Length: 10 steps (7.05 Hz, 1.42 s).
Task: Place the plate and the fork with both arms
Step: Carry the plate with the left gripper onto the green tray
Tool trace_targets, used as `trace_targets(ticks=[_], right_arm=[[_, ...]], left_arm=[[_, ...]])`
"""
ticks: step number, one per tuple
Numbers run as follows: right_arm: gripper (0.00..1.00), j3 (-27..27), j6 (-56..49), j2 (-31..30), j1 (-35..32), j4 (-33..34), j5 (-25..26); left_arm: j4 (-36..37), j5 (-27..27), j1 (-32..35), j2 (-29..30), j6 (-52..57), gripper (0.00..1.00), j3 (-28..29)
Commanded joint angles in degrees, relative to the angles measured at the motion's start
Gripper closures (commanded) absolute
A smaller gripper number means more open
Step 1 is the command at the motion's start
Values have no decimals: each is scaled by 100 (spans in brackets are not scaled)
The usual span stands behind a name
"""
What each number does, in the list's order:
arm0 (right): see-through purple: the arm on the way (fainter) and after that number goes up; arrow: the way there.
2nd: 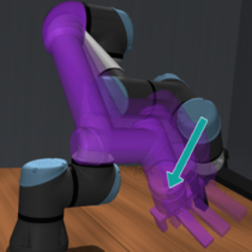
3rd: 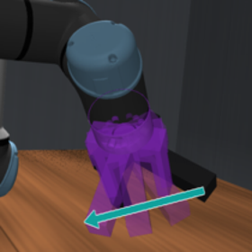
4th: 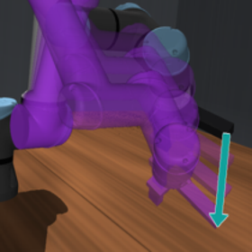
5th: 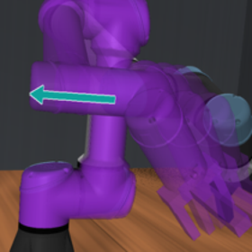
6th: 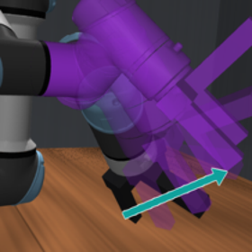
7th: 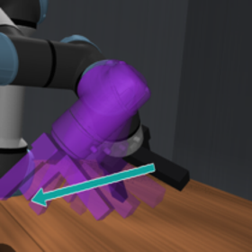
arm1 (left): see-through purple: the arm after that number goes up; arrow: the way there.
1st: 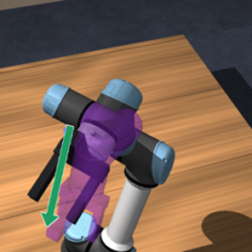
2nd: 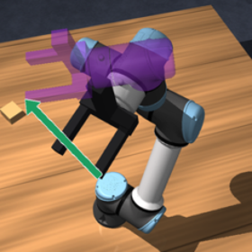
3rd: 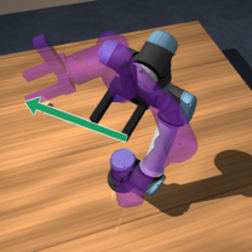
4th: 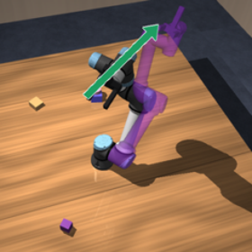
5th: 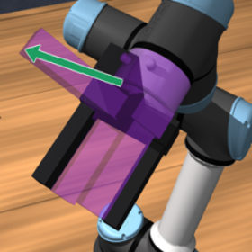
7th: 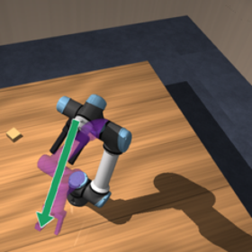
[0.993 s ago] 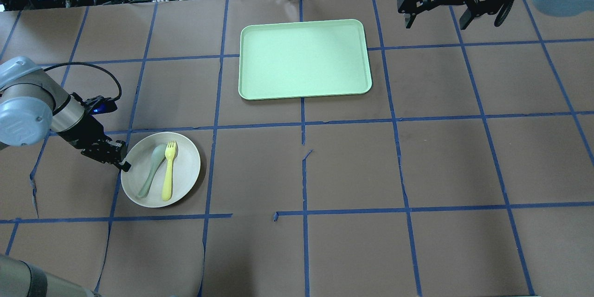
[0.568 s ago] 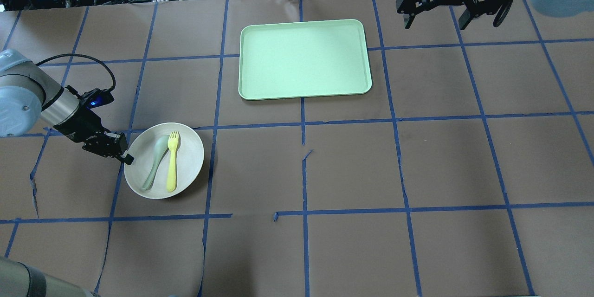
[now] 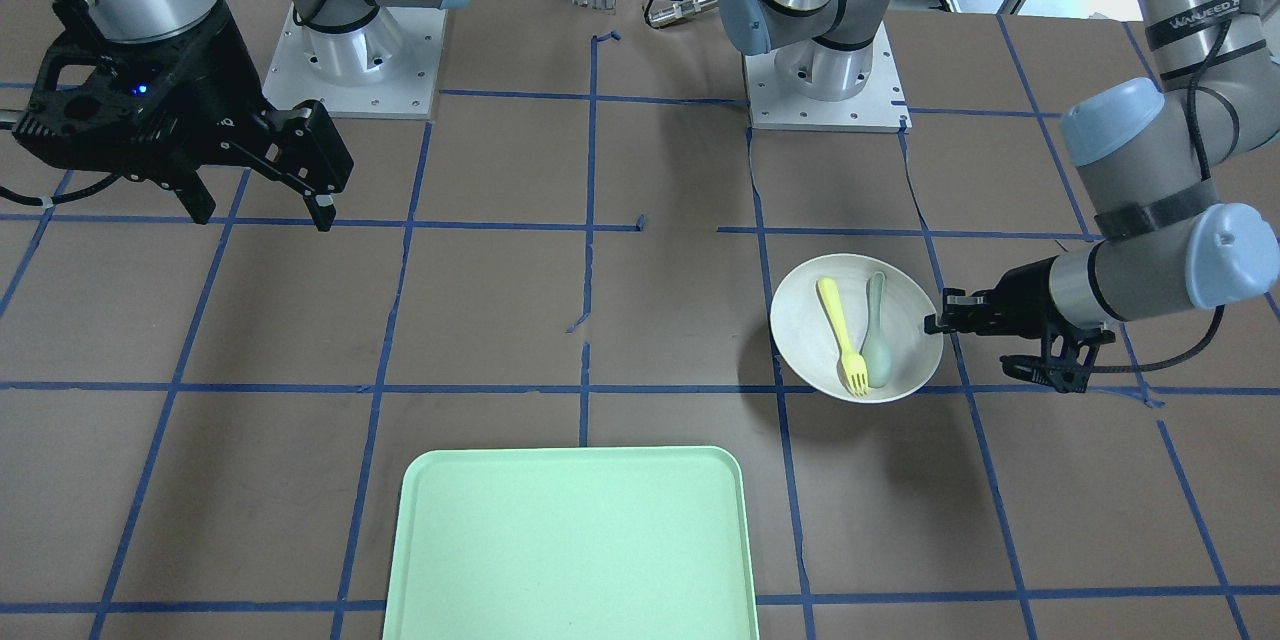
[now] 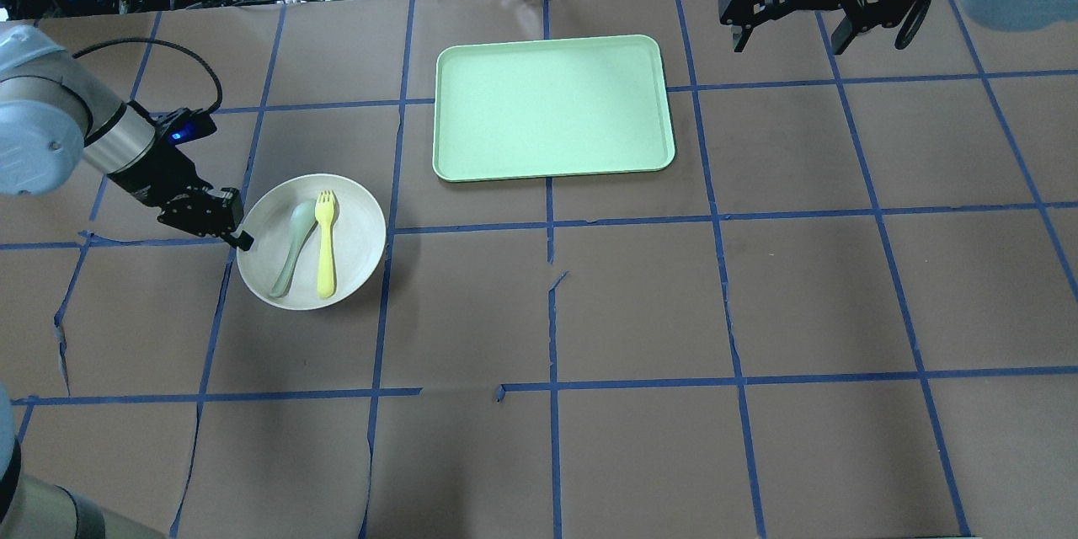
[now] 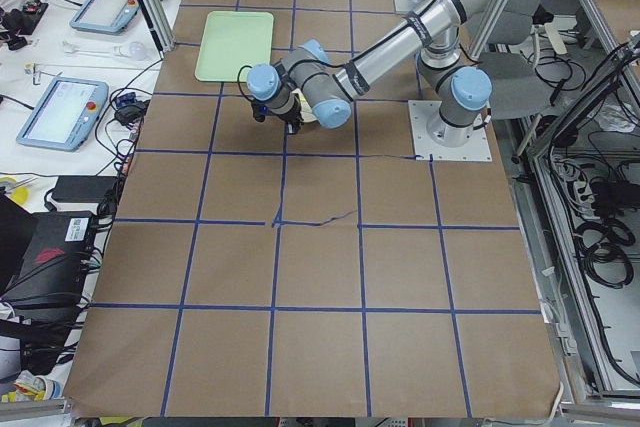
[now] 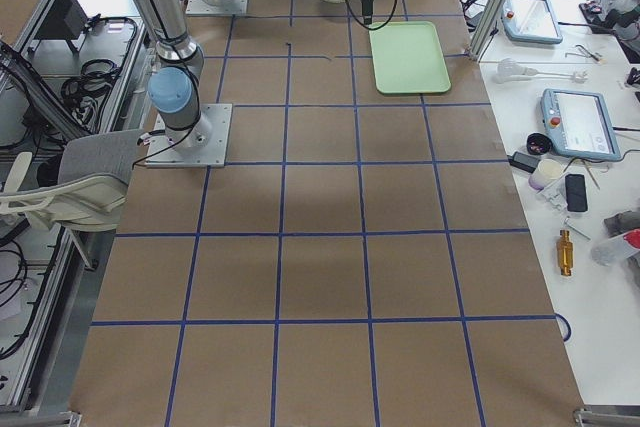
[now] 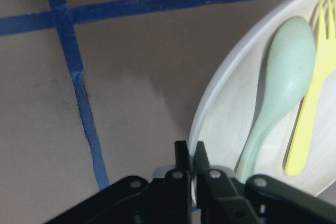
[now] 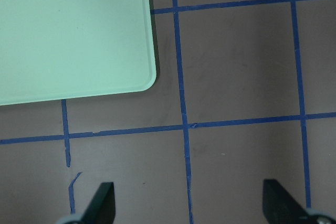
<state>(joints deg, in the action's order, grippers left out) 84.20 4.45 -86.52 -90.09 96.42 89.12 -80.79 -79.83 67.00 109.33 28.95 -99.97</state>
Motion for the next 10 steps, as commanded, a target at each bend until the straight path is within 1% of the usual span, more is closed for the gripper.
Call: trace_targets(ticks=[1,3,4,6,7,8,10], right_arm=[[0,0,3,3,0,0,8],[0,-9,3,3,0,0,0],[0,-9,3,3,0,0,0],[0,-9,-5,3,0,0,9],[0,-9,-5,3,0,0,9],[0,-9,-5,-5,0,0,9],[0,-9,3,-5,0,-9,9]], left_arm=[[37,-7,846,88,-1036,100,467],[37,72,1366,342,-1731,100,968],[37,281,1612,526,-2065,100,1205],[63,773,1850,965,-2620,100,1776],[298,1019,2043,1272,-3092,100,2022],[657,1126,2237,1579,-3410,100,2251],[836,1153,2474,2159,-3894,100,2891]])
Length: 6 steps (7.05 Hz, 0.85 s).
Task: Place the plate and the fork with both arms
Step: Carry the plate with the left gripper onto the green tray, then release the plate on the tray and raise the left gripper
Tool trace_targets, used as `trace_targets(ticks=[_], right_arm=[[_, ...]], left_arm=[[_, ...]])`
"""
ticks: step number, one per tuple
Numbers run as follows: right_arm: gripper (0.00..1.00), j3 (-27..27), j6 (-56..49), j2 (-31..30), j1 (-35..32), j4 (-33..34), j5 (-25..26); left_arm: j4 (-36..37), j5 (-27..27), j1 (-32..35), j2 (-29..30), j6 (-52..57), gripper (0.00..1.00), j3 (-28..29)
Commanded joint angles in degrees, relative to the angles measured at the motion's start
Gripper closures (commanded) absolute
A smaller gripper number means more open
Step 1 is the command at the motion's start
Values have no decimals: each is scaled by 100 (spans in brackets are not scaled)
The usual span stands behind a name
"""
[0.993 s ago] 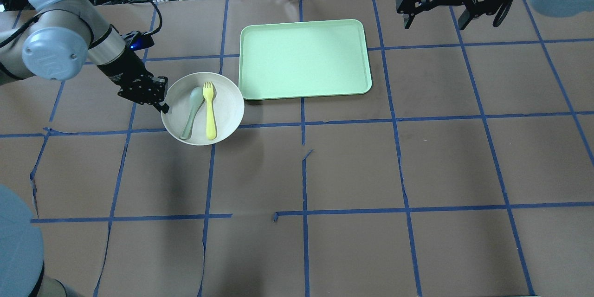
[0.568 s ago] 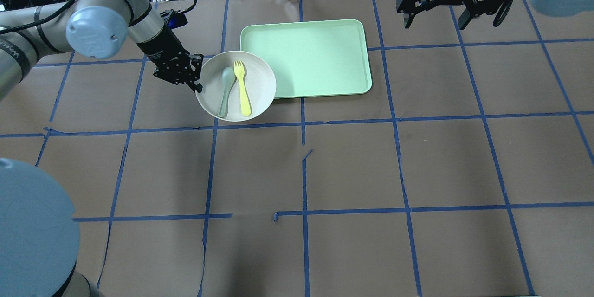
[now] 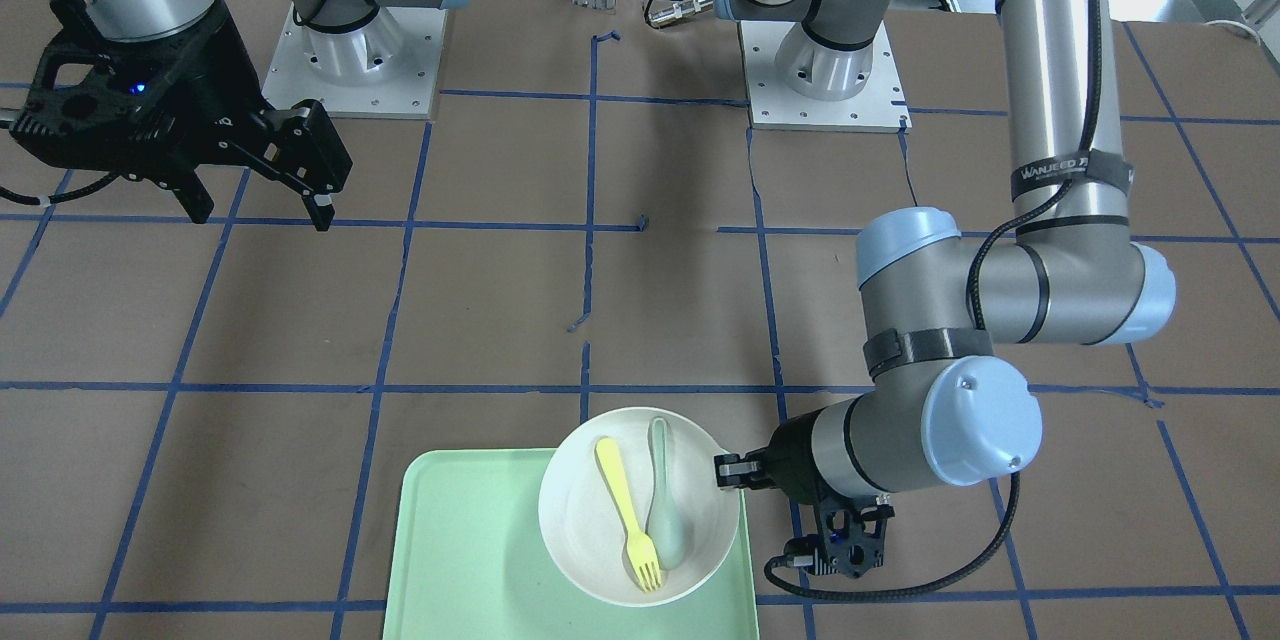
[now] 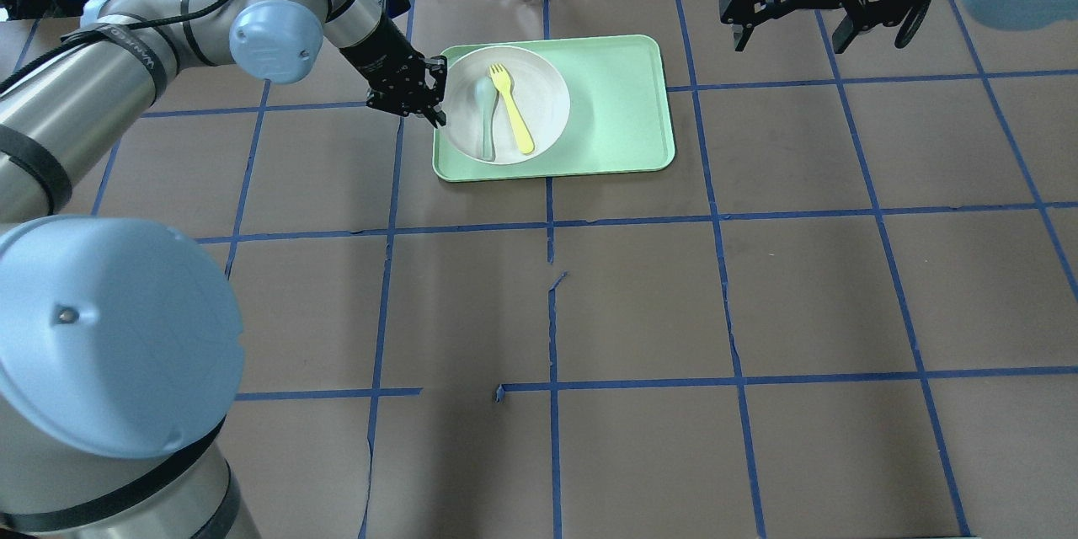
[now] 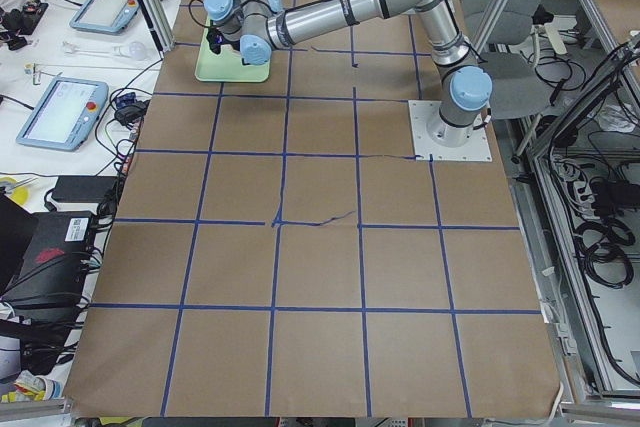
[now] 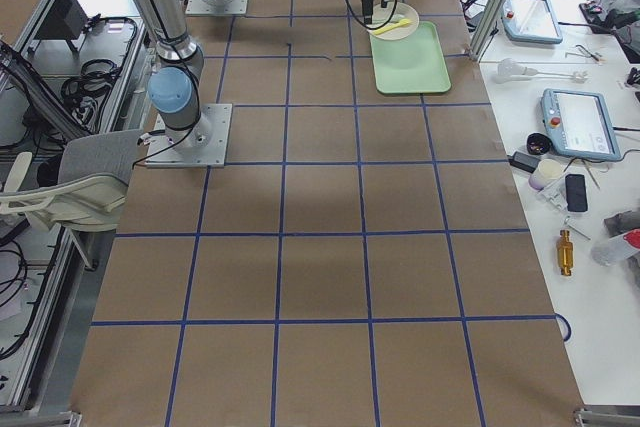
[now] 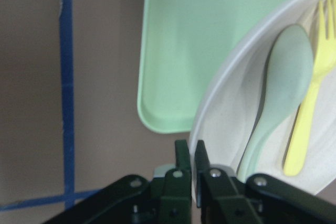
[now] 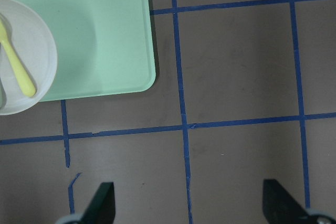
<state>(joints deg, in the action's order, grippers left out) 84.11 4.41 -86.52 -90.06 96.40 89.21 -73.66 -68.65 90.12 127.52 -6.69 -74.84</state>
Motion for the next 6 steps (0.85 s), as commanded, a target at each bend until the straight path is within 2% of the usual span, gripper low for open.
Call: trace_targets(ticks=[1,6], right_arm=[[0,0,7,-5,-3,2,0],[0,0,-2,-5,5,2,0]], left_arm=[[124,131,295,587,-507,100,669],[370,132,516,941,-62,100,751]])
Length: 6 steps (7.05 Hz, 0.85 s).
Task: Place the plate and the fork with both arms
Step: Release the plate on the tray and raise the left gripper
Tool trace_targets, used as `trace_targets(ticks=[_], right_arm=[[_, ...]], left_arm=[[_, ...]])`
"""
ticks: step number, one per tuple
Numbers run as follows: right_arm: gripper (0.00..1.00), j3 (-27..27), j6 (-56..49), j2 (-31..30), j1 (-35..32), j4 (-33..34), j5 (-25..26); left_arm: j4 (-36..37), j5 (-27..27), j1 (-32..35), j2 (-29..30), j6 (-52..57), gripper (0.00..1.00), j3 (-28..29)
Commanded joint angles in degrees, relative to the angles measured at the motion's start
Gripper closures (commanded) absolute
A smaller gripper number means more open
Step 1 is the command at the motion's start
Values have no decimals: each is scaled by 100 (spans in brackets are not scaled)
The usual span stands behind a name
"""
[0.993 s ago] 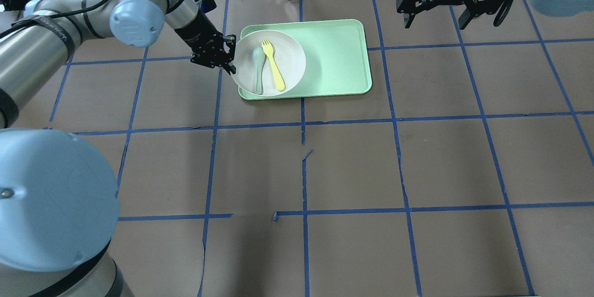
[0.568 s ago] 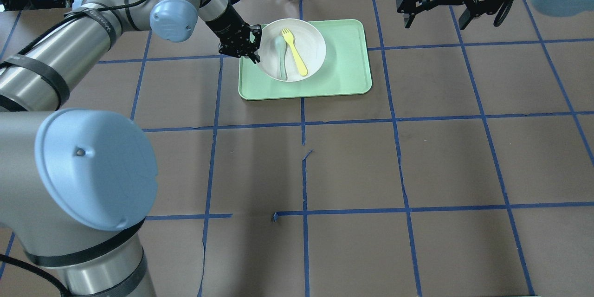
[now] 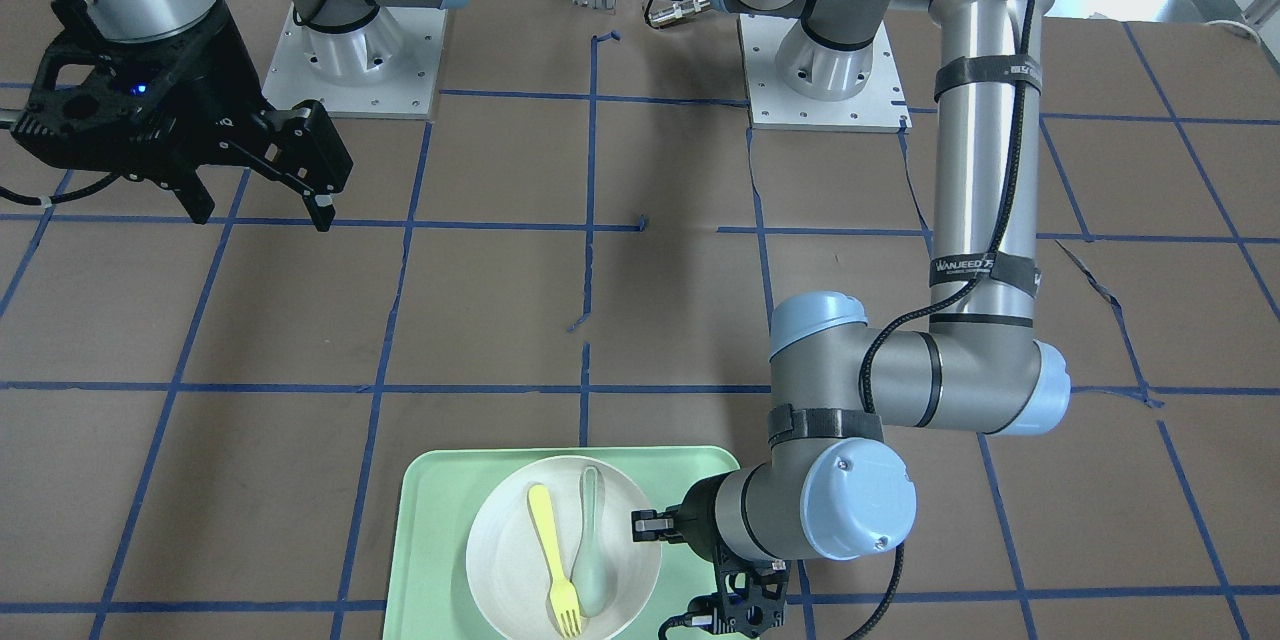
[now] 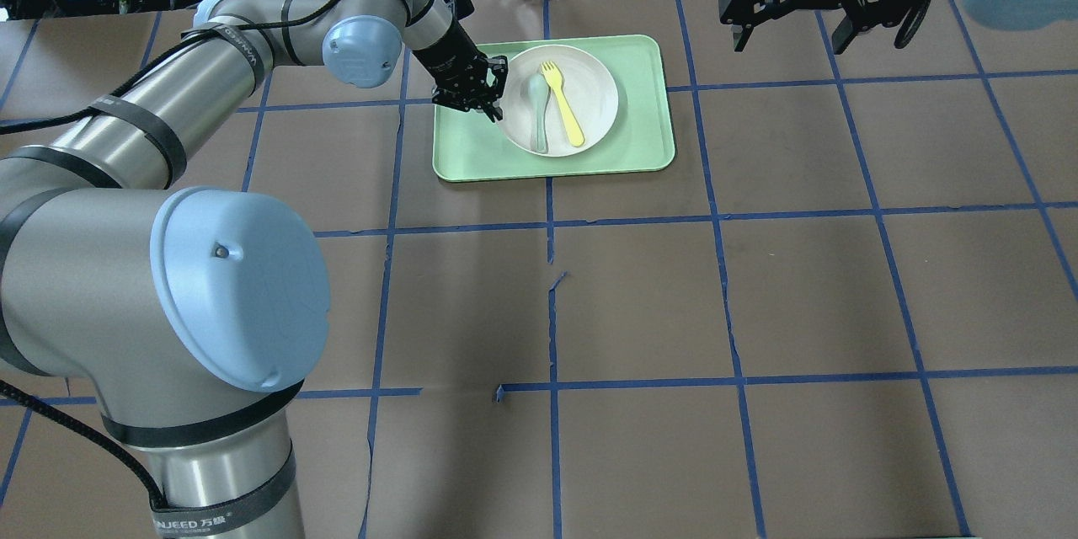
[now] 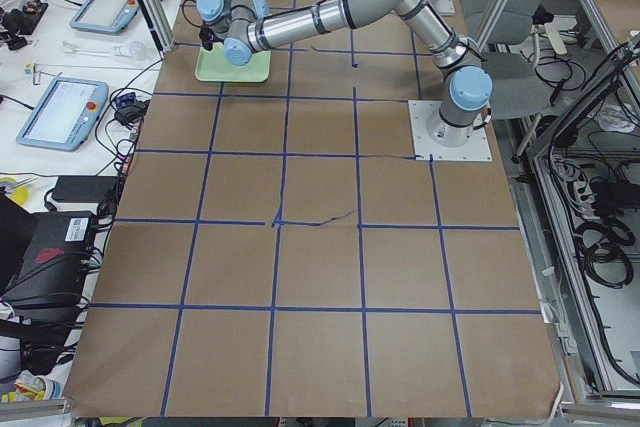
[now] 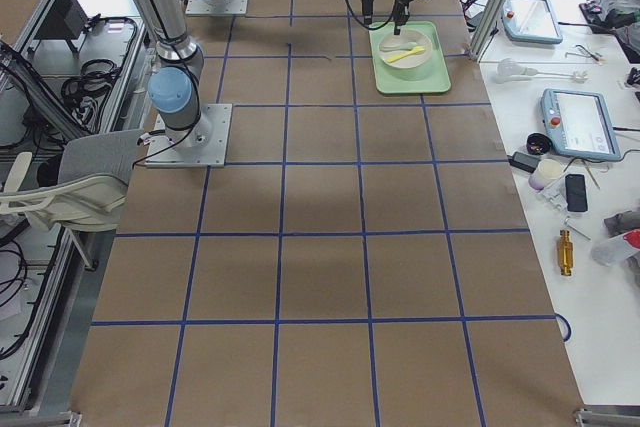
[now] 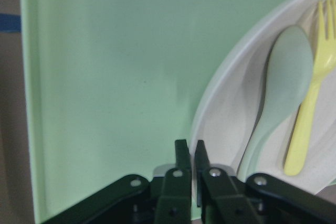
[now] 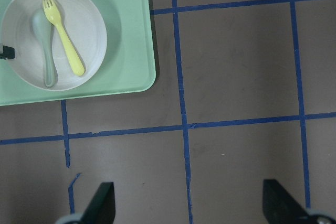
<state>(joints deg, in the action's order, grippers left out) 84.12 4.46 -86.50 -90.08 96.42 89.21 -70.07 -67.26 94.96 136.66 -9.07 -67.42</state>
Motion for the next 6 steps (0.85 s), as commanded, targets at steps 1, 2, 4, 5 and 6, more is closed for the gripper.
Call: trace_targets(ticks=[1,2,4,5,6], right_arm=[[0,-1,-7,2,8,0,0],[0,-1,-7,2,8,9,0],[0,-1,-7,2,8,0,0],[0,-1,-7,2,8,0,0],[0,-10,-7,2,-1,9,0]], left_arm=[[72,-16,31,54,186,100,53],[81,-16,31,89,186,71,53],[81,-42,31,28,177,36,62],[64,-85,23,-138,186,19,62],[-58,-469,14,-357,325,15,36]])
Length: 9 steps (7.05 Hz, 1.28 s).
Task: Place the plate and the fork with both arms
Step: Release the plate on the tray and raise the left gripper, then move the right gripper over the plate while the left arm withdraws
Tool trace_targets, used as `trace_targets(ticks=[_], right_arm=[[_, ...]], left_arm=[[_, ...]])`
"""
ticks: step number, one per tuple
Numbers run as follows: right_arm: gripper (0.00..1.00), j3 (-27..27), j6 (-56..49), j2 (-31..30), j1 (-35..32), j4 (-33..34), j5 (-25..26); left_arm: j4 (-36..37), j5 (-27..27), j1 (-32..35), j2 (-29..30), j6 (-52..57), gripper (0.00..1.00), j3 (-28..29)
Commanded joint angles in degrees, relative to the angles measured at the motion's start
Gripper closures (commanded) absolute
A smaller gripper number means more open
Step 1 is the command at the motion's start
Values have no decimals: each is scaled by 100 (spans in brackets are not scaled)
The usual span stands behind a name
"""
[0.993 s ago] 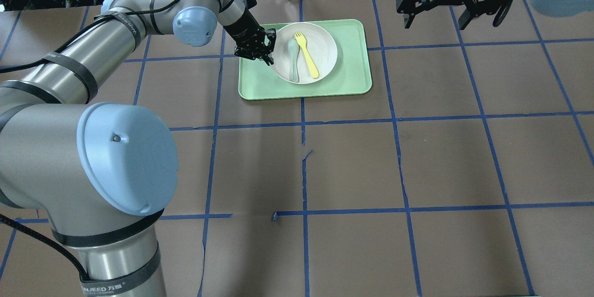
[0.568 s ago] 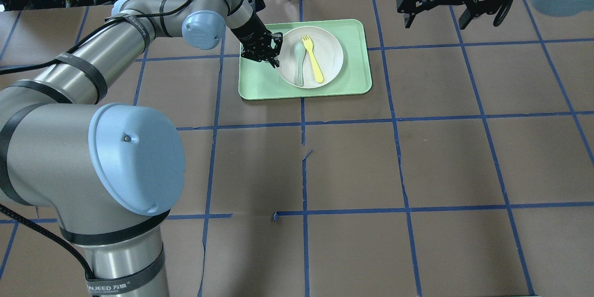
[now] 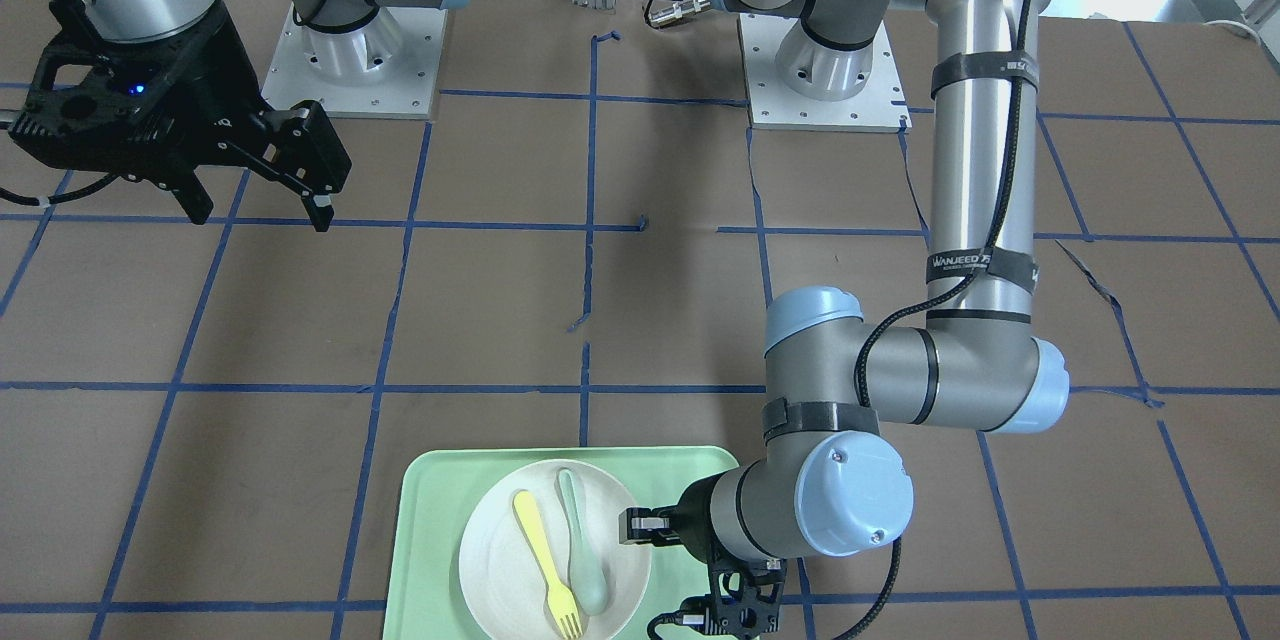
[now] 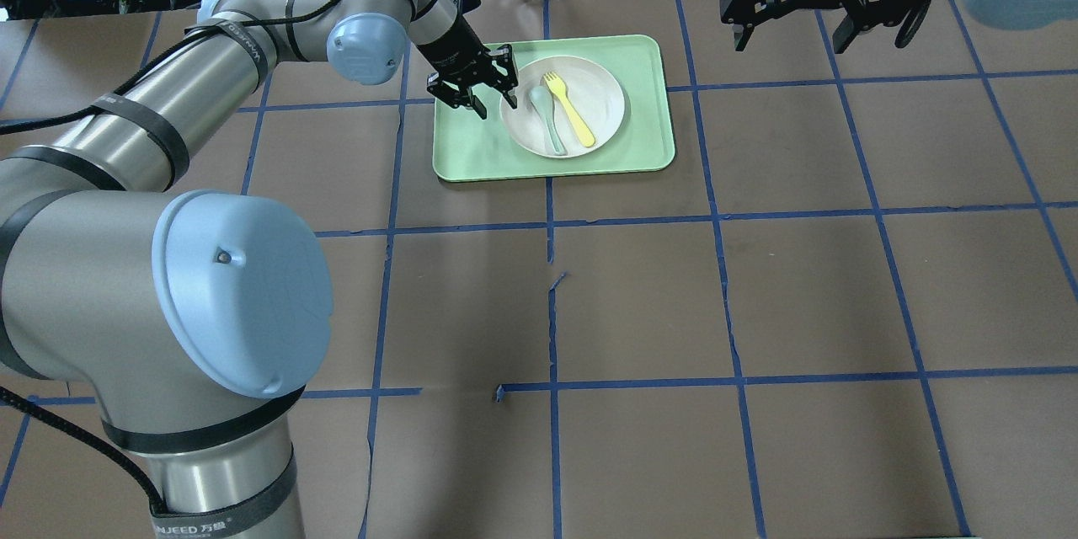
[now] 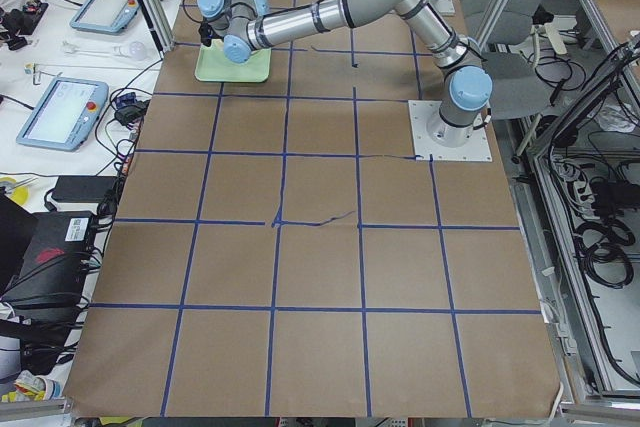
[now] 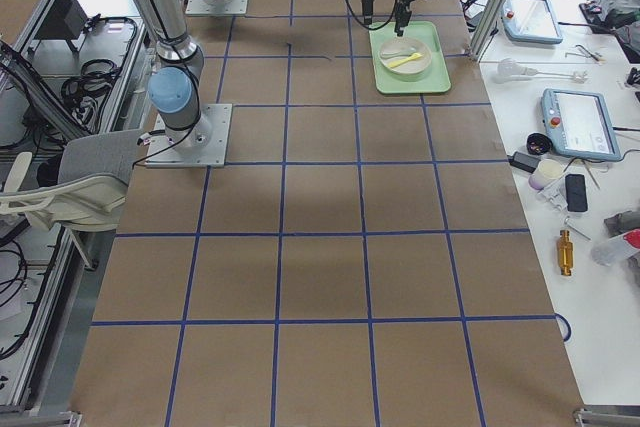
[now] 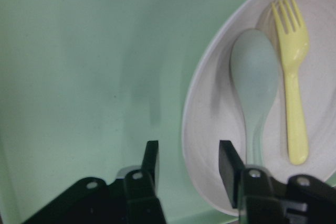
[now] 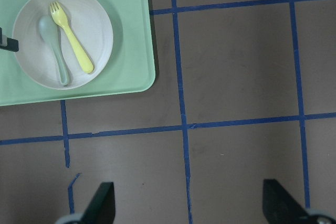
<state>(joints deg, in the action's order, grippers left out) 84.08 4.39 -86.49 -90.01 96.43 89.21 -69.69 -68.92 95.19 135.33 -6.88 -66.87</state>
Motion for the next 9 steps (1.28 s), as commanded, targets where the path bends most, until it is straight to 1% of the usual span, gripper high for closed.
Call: trace_targets(ticks=[1,2,3,4,5,6,7,8,9], right_arm=[[0,-15,-17,53,-8,33,-26],[0,-58,-96,305,-16,146,-61],[0,11,-97,691,-34,757,-114],[0,3,-184,1069,-121,980,-114],[3,11,-411,1412,-252,1278,-123],[0,12,-526,1807,-428,1603,-123],[0,20,-562,2168,-664,1798,-123],[0,20,-580,2598,-876,2644,-140],[0,12,-980,3028,-1043,3279,-349]], left_arm=[[-759,-889,-35,-548,473,2,-36],[-1410,-1443,-87,-925,947,1,-88],[-2251,-2136,-210,-1347,1360,0,-46],[-2938,-2186,-350,-1847,1373,0,-28],[-3789,-2204,-526,-2278,1373,0,7],[-3833,-2404,-719,-2526,1382,0,8],[-3990,-2415,-773,-2851,1434,0,-36],[-4096,-2415,-774,-3263,1435,0,-80],[-4114,-2424,-739,-3598,1339,0,-211]])
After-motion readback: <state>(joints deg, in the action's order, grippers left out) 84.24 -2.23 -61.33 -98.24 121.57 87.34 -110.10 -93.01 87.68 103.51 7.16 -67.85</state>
